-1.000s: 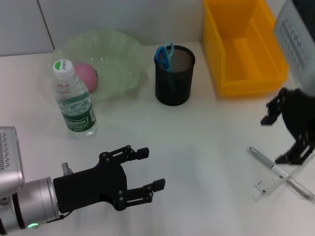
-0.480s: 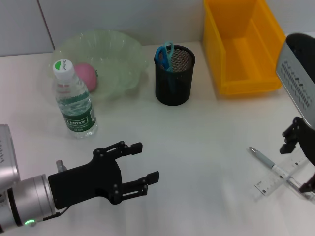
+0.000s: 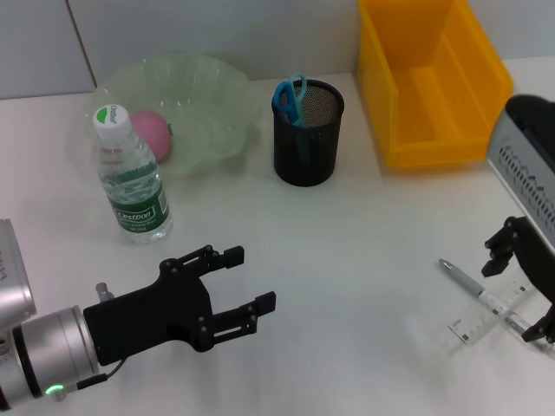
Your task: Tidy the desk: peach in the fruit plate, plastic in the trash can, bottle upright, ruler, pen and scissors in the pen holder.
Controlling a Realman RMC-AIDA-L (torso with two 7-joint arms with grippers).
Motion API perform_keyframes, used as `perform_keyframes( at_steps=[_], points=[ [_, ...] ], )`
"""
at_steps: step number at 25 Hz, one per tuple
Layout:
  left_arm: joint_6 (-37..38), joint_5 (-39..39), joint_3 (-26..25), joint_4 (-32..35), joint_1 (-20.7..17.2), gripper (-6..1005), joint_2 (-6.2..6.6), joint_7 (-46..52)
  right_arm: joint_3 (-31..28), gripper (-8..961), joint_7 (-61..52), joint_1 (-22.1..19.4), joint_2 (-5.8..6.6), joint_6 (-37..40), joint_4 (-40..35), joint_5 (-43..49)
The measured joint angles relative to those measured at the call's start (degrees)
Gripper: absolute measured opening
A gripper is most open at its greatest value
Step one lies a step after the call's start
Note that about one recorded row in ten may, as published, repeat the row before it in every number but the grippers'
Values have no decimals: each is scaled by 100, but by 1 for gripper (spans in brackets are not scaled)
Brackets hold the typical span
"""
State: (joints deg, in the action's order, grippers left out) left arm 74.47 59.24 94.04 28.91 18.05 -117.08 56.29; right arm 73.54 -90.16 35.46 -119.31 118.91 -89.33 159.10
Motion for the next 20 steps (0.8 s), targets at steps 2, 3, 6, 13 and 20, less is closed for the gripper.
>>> perform_keyframes(
  at_steps=[2, 3, 6, 13, 20],
  points=[
    [-36, 0, 0, 0, 3, 784, 0, 16, 85, 830, 35, -32, -3, -86, 26, -22],
    [-44, 0, 0, 0, 4, 784, 0, 18, 172, 830, 56, -58, -3, -153, 52, -34],
    [-70, 0, 0, 0, 2, 784, 1, 45, 521, 830, 96, -122, -4, -264, 117, -59],
    [-78, -25, -32, 1, -45, 785, -2, 100, 814, 831, 408, -153, -4, -423, 137, -103],
    [-78, -14, -146, 1, -96, 784, -31, 175, 1023, 831, 664, -103, 8, -773, 429, -71]
  ],
)
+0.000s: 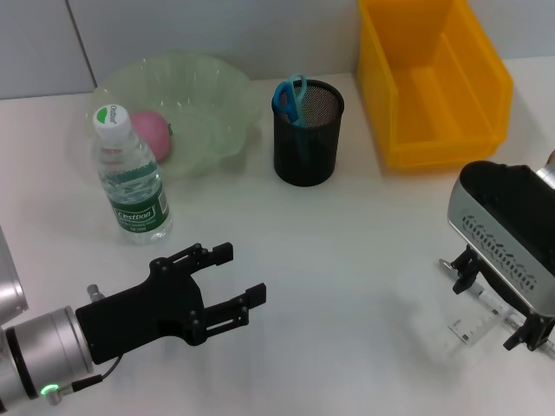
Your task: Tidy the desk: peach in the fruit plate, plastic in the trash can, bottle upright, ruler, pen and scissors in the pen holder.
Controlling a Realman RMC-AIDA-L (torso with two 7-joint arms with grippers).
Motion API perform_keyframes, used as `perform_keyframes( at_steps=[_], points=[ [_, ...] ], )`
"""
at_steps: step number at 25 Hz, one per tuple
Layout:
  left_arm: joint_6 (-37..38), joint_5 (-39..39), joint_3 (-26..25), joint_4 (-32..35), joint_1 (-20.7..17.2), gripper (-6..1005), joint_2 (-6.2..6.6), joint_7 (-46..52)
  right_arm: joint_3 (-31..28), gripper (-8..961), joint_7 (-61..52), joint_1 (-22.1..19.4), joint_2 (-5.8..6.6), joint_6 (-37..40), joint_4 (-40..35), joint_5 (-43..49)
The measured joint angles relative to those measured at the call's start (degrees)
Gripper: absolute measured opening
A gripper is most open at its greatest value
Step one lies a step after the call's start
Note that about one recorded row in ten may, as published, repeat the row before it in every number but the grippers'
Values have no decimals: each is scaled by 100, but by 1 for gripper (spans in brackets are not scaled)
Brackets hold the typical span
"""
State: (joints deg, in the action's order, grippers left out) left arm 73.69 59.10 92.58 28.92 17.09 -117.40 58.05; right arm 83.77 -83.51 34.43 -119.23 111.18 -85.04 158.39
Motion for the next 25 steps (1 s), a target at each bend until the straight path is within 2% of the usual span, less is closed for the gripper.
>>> perform_keyframes(
  at_steps=[16, 25],
  points=[
    [-5, 6, -4, 0, -16, 784, -3, 58, 322, 793, 184, 28, 6, -570, 728, 86],
    [-3, 5, -3, 0, 22, 785, -2, 73, 516, 765, 223, 177, -7, -770, 1096, 46]
  ],
)
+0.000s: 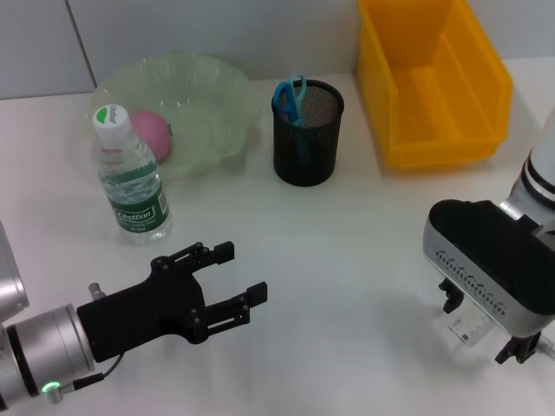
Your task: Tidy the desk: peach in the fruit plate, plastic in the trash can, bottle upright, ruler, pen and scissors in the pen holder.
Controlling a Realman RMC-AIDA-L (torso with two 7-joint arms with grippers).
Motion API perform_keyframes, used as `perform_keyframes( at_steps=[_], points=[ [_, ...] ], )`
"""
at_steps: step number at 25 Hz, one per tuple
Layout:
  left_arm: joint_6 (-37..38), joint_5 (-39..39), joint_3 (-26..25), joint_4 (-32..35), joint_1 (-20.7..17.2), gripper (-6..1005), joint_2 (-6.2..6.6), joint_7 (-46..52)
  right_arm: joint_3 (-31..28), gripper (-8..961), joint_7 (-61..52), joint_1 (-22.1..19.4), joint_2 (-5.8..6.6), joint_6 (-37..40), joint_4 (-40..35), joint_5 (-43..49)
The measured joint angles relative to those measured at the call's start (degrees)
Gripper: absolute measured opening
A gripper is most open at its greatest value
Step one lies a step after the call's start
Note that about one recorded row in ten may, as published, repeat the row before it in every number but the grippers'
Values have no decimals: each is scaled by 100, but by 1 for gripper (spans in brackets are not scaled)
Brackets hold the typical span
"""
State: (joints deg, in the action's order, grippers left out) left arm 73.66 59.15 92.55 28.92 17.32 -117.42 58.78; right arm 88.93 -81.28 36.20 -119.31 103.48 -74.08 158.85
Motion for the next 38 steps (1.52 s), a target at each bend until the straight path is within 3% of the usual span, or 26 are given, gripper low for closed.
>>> perform_keyframes(
  at_steps=[15, 21, 29, 38],
  points=[
    [0, 0, 28, 0, 9, 785, 0, 2, 106, 718, -266, 252, -13, -160, 380, -11],
    [1, 1, 48, 0, 9, 784, 0, 2, 161, 586, -269, 272, -14, -183, 397, -11],
    [1, 6, 53, 0, 8, 784, 4, 2, 238, 588, -288, 271, -14, -149, 281, -30],
    [30, 9, 52, 6, 13, 785, 17, 2, 266, 431, -445, 429, -14, -113, 488, 18]
  ],
)
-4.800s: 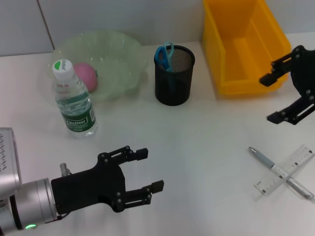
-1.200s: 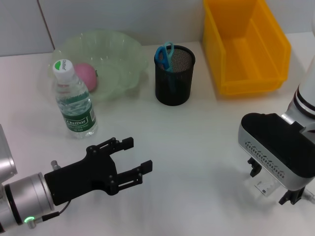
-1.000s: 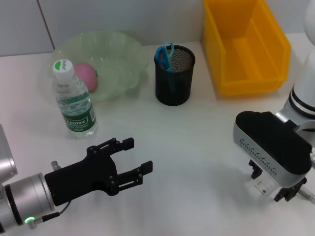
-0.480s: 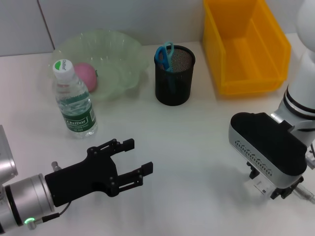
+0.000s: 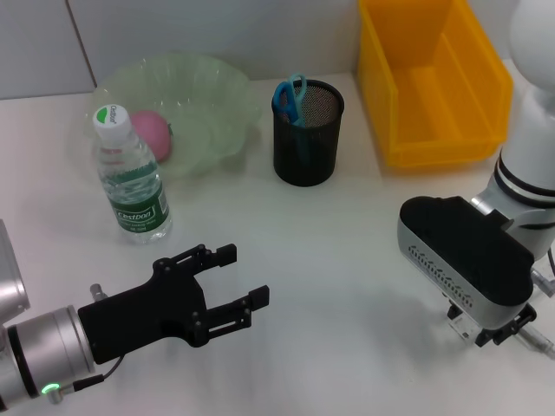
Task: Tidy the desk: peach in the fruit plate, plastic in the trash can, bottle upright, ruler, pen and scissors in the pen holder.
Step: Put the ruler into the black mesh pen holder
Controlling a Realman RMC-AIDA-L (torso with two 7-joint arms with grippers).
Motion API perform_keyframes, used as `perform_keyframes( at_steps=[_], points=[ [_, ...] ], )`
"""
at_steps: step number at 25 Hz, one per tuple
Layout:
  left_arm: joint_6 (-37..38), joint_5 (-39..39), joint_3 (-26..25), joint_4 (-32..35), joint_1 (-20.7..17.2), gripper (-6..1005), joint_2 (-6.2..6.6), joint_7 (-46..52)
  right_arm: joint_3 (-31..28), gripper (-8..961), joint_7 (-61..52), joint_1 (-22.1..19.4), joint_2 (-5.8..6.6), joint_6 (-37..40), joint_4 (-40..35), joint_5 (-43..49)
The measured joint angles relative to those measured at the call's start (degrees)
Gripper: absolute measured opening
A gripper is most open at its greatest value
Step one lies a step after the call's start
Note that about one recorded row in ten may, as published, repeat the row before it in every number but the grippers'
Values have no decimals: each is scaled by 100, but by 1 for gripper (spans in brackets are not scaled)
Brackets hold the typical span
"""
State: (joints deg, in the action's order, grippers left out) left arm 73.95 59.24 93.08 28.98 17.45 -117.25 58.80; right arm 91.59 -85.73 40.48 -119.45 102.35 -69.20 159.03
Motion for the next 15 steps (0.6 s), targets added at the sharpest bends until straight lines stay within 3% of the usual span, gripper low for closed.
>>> perform_keyframes(
  at_steps=[2, 15],
  points=[
    [9, 0, 7, 3, 5, 785, 8, 0, -4, 385, -17, -6, 0, 12, -72, -4],
    [41, 114, -38, 60, 13, 784, 7, 59, -546, 383, -77, -101, 9, 16, -789, -286]
  ],
)
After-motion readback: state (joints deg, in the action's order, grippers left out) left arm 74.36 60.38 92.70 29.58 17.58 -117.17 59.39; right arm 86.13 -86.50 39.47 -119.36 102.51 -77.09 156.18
